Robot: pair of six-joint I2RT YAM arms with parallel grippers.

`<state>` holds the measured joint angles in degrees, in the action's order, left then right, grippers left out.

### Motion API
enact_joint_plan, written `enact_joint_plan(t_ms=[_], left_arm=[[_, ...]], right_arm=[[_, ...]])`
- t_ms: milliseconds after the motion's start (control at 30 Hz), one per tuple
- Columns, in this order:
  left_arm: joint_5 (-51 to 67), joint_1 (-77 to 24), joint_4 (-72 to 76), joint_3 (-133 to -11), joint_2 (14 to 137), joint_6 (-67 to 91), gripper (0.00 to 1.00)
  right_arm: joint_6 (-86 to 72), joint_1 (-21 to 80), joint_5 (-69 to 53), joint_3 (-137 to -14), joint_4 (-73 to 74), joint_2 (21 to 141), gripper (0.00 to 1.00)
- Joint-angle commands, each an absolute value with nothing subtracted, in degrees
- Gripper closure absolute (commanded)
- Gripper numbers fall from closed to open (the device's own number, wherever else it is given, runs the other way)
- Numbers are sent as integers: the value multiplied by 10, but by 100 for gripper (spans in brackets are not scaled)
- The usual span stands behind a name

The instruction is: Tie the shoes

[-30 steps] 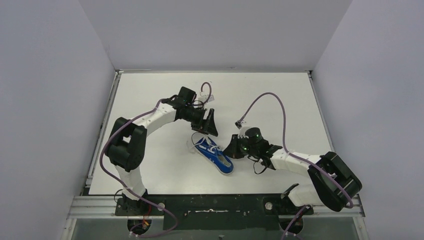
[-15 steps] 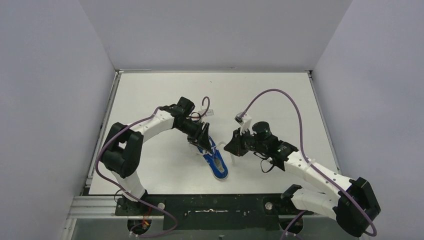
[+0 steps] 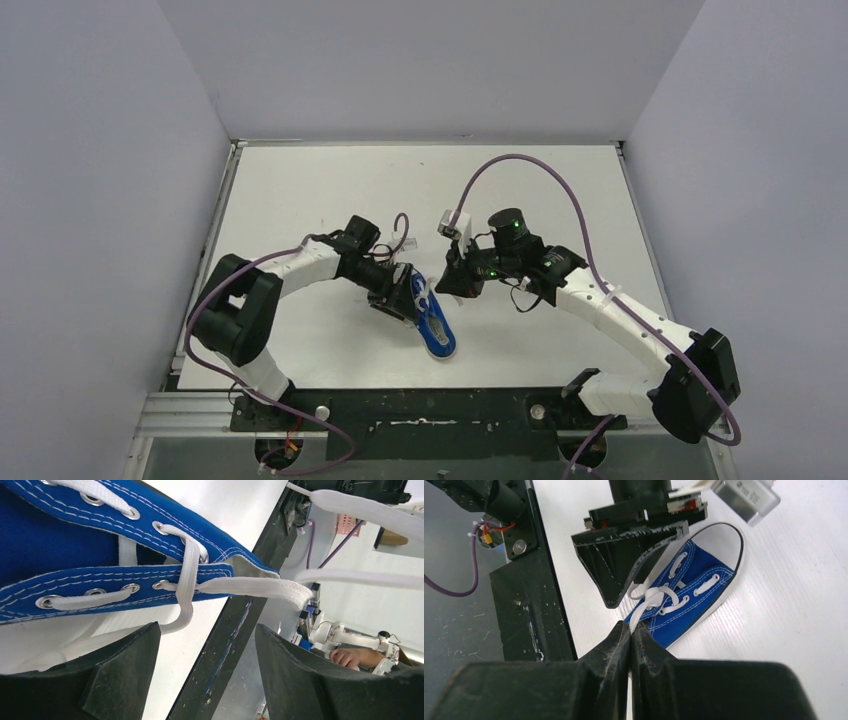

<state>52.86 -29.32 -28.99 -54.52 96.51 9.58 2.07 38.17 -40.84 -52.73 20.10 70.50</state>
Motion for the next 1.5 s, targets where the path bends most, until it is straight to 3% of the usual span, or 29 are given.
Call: enact_joint_plan(t_ms=[0, 300, 433, 600, 767, 833, 967, 1467], left_arm=[[566, -293, -184, -530, 948, 127, 33], [493, -294, -34, -446, 910, 191, 30], [529, -303, 45, -440, 955, 239, 32], [502, -336, 29, -437, 970, 239, 48], [497, -329, -20, -417, 948, 238, 76], [498, -323, -55, -421, 926, 231, 80], [512, -314, -96, -439, 909, 217, 99], [636, -245, 12, -563, 969, 291, 100]], right_arm=[[49, 370, -451, -575, 205, 704, 100], [28, 352, -460, -584, 196, 706, 100], [15, 348, -456, -580, 185, 700, 100], [16, 347, -451, -586, 186, 698, 100], [17, 346, -457, -597, 178, 698, 100], [28, 346, -451, -606, 187, 698, 100], [51, 345, -452, -620, 206, 699, 100], [220, 347, -550, -710, 363, 750, 100]])
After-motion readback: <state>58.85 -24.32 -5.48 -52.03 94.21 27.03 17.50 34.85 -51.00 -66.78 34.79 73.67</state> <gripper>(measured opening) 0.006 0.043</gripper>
